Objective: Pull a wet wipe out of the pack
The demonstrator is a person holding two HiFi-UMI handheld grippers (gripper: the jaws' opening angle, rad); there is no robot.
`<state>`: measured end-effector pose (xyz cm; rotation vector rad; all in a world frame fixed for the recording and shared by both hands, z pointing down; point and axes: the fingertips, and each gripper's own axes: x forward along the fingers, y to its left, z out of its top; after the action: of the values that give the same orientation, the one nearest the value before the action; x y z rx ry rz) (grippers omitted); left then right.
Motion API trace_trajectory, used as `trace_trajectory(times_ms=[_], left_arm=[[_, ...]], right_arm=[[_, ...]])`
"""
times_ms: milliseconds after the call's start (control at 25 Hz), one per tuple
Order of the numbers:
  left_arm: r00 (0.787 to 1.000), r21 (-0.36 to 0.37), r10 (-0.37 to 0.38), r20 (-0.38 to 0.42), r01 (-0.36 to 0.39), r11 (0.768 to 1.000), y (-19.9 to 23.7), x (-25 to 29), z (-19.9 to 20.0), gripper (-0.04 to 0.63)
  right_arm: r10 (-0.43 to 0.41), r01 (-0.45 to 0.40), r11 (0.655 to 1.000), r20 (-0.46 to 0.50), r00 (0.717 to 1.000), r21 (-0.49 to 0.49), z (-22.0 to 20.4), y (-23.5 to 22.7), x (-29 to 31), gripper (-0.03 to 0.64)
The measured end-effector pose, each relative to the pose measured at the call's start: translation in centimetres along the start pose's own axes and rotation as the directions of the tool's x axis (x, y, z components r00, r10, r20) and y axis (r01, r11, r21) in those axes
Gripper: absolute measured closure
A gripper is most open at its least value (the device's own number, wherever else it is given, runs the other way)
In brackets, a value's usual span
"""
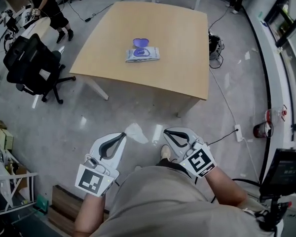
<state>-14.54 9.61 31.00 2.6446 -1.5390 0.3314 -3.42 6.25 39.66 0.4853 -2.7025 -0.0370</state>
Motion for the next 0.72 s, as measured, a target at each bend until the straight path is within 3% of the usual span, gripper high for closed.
trace_trajectory(times_ms=[320, 720], left_arm=[[0.999, 0.017, -0.042, 0.013, 0.042, 0.999, 0.7, -8.9, -2.5, 0.588], [0.990, 0.024, -0.128, 0.065, 0.126, 0.992, -3.0, -18.5, -4.9, 0.588]], right_arm=[[-0.066, 0.066, 0.998, -0.019, 0.998, 0.009, 2.5, 8.6, 0.0, 0.614], [-0.150, 0.150, 0.989, -0.010, 0.989, 0.004, 4.5, 20.5, -2.9, 0.614]])
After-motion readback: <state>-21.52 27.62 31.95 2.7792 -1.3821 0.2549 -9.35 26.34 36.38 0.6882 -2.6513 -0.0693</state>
